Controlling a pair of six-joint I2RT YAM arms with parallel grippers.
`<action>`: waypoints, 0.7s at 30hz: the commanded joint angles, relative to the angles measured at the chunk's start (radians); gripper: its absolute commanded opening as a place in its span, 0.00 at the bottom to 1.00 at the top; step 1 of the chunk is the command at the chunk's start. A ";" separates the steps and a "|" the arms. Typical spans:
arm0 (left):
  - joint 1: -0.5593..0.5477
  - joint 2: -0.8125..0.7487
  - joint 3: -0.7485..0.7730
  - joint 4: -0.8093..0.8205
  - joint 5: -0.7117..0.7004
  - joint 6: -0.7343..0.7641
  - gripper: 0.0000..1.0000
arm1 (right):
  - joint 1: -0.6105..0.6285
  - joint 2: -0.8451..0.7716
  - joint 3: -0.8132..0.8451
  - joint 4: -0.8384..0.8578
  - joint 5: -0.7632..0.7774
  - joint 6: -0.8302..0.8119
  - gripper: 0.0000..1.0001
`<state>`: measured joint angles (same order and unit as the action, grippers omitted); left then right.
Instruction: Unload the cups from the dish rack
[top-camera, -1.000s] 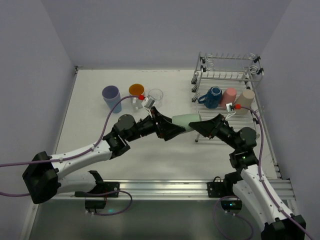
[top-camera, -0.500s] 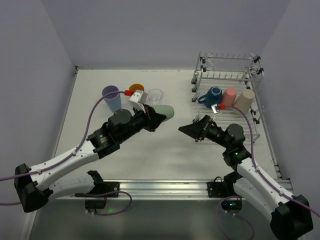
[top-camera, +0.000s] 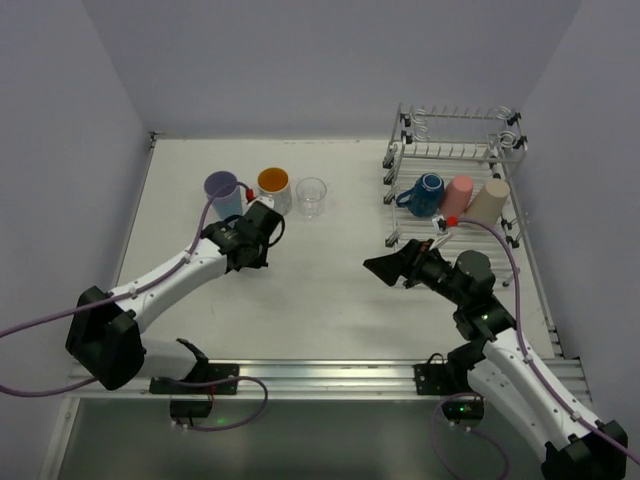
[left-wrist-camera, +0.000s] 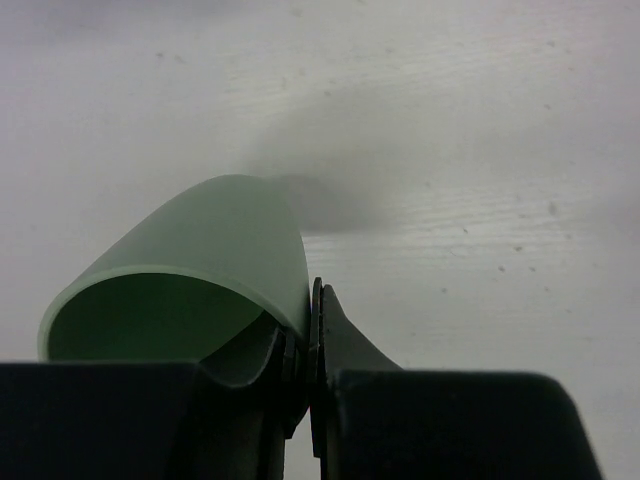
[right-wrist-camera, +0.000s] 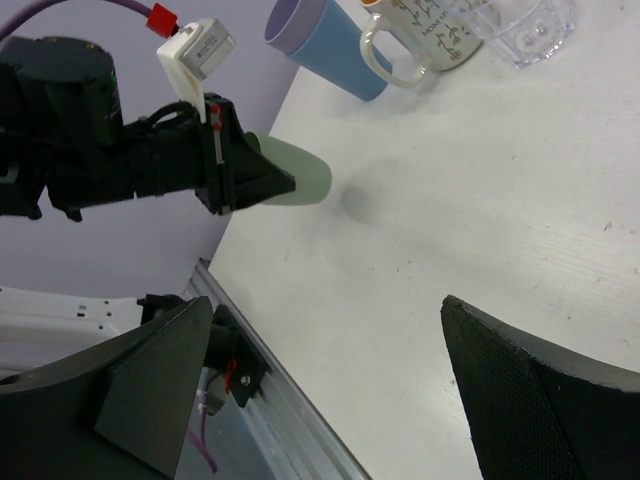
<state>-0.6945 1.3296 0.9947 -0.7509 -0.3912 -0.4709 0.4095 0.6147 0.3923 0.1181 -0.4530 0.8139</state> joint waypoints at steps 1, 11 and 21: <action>0.102 0.019 0.019 0.028 0.040 0.094 0.00 | 0.003 -0.030 0.007 -0.052 0.039 -0.068 0.99; 0.170 0.187 0.064 0.107 0.190 0.146 0.00 | 0.005 -0.007 0.010 -0.063 0.069 -0.099 0.99; 0.208 0.140 0.071 0.110 0.252 0.153 0.49 | 0.005 0.036 0.063 -0.086 0.132 -0.134 0.99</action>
<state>-0.4973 1.5177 1.0286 -0.6498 -0.2062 -0.3458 0.4114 0.6476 0.3977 0.0345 -0.3691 0.7120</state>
